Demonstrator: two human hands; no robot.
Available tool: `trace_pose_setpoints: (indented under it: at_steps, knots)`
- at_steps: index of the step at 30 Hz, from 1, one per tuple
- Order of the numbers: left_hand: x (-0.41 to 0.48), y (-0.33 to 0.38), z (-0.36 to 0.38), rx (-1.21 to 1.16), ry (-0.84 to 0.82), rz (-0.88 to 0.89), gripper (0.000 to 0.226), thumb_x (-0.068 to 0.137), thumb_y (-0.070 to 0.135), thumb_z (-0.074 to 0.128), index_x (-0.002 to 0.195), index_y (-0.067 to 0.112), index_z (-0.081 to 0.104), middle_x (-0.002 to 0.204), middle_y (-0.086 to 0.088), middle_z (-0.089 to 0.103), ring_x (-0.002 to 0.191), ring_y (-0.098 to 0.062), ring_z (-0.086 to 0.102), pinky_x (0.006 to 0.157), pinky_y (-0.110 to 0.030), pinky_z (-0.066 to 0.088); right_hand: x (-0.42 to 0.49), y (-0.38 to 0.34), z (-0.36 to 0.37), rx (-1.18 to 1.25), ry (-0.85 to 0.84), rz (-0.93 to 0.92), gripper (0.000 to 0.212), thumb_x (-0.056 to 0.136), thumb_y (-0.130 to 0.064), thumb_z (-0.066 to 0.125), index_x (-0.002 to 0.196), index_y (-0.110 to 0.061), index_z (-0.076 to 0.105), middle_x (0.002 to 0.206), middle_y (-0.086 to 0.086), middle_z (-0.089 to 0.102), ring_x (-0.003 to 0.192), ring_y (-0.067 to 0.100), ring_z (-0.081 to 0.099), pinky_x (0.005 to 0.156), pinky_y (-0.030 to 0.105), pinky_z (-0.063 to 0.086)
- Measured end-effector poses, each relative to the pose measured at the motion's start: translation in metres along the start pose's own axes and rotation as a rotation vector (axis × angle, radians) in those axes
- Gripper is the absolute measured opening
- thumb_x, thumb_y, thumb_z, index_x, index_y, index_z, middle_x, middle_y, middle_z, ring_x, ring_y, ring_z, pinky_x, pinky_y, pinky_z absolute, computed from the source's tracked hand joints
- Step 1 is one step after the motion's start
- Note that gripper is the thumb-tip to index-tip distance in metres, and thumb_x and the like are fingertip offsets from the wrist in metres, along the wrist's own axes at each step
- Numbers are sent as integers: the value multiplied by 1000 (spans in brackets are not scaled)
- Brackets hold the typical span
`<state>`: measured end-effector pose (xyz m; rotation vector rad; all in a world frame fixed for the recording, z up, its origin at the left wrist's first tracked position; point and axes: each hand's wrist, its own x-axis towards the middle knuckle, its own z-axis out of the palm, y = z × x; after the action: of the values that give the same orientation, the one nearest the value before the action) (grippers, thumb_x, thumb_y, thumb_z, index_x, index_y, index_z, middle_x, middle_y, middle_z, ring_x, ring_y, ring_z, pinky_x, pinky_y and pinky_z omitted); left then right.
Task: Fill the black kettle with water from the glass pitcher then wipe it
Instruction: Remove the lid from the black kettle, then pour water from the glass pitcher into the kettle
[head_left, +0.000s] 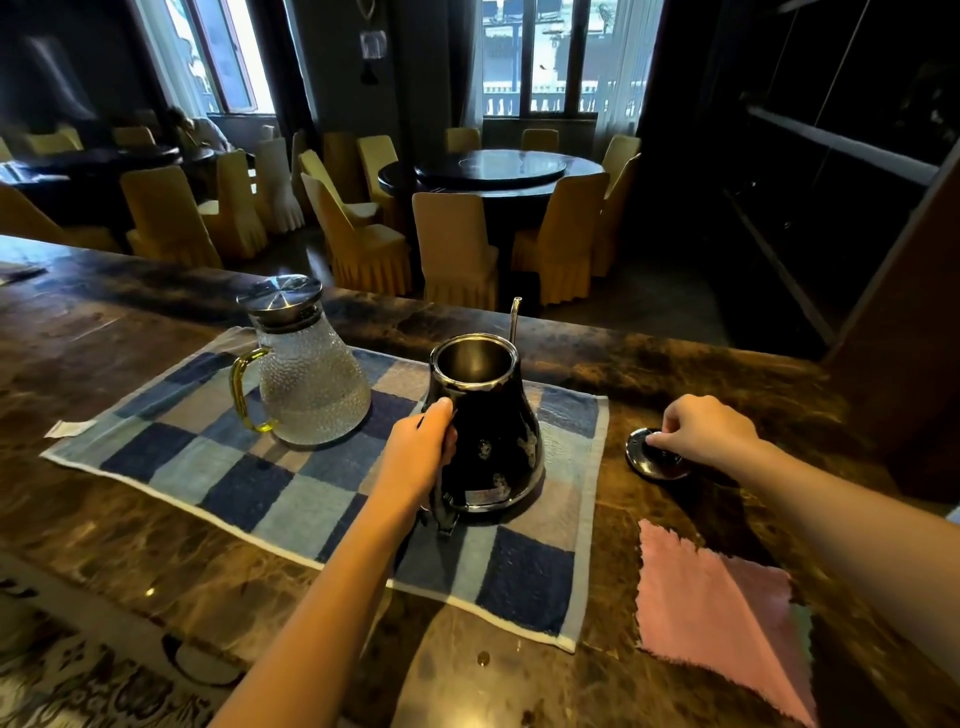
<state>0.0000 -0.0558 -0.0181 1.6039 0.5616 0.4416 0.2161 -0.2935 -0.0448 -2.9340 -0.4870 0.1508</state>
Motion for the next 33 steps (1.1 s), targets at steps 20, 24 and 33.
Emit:
trace_pose_setpoints:
  at_steps: [20, 24, 33]
  knots:
    - [10, -4, -12, 130, -154, 37, 56, 94, 43, 41, 43, 25, 56, 46, 10, 56, 49, 0, 52, 66, -28, 39, 6, -75, -20, 194, 426, -441, 44, 85, -49, 57, 120, -26, 45, 111, -1, 63, 97, 19, 60, 76, 39, 52]
    - [17, 4, -34, 282, -355, 51, 51, 94, 55, 33, 72, 27, 70, 70, 11, 68, 67, 4, 62, 66, -19, 41, -11, -143, -59, 416, 378, -596, 44, 86, -48, 53, 124, -29, 43, 113, -4, 62, 102, 16, 59, 82, 42, 53]
    - [58, 30, -178, 266, -233, 293, 22, 93, 21, 52, 87, 16, 72, 80, 1, 73, 75, -8, 66, 73, -23, 53, -46, -303, -74, 624, -90, -784, 39, 91, -40, 56, 127, -27, 48, 108, -1, 65, 96, 9, 62, 82, 22, 49]
